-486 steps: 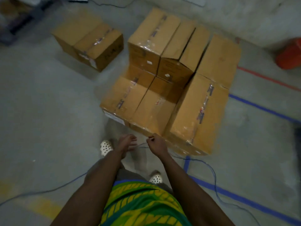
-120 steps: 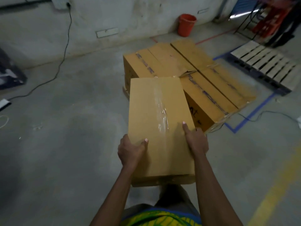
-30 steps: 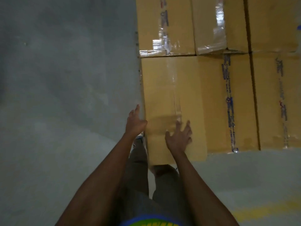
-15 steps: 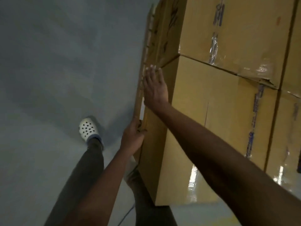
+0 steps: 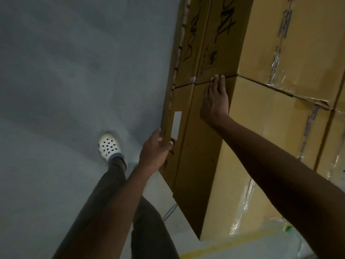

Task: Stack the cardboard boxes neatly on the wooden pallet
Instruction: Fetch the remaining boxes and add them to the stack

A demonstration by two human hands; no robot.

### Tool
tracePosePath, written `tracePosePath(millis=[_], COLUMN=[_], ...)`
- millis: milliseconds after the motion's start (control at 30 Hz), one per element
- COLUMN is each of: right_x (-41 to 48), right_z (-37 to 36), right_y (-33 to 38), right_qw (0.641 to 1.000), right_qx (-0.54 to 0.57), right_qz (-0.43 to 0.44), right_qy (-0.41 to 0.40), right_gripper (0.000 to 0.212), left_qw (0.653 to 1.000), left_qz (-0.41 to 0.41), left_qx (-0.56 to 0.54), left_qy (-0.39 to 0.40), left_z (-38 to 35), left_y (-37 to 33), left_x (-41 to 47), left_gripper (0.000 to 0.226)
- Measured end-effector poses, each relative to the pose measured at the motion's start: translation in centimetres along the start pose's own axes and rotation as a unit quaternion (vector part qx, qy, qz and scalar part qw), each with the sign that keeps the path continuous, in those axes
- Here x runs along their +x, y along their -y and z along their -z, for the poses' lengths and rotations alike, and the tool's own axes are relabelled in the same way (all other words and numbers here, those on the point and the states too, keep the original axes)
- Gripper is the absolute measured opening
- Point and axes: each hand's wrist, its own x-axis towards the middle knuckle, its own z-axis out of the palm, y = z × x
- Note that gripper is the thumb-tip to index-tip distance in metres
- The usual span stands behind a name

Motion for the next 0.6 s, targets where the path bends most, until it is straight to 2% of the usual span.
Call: tracePosePath(millis=[200,433,533,600], right_x=[0.1,2.3,4.3,6.1], right_z=[0.2,-0.6,-1.4,-1.6], right_y=[0.4,5.8,8.7,10.2], right_qw=[0.996,0.992,0.989,0.988], right_qx=[0.077,0.100,0.104,0.097], right_qz=[0.003,0.074,0.106,0.119], right_qy=[-0.043,-0.014,0.014,0.010], right_gripper=[0.082,0.077,0.076,0.078], left_qw=[1.000,0.998,0.994,0.982], left_qz=[-0.008,-0.004,0.034,0.096], left_qx=[-0.006,-0.044,-0.093,-0.158], left_qy=[0.016,0.040,0.044,0.043], left_z=[-0.5,-2.2,-2.5,-3.0], left_y=[-1.7,-2.4,-1.9,-1.3], left_x=[-0.1,1.7,3.6,4.8], left_gripper=[0.069,0.064,0.057,0.051])
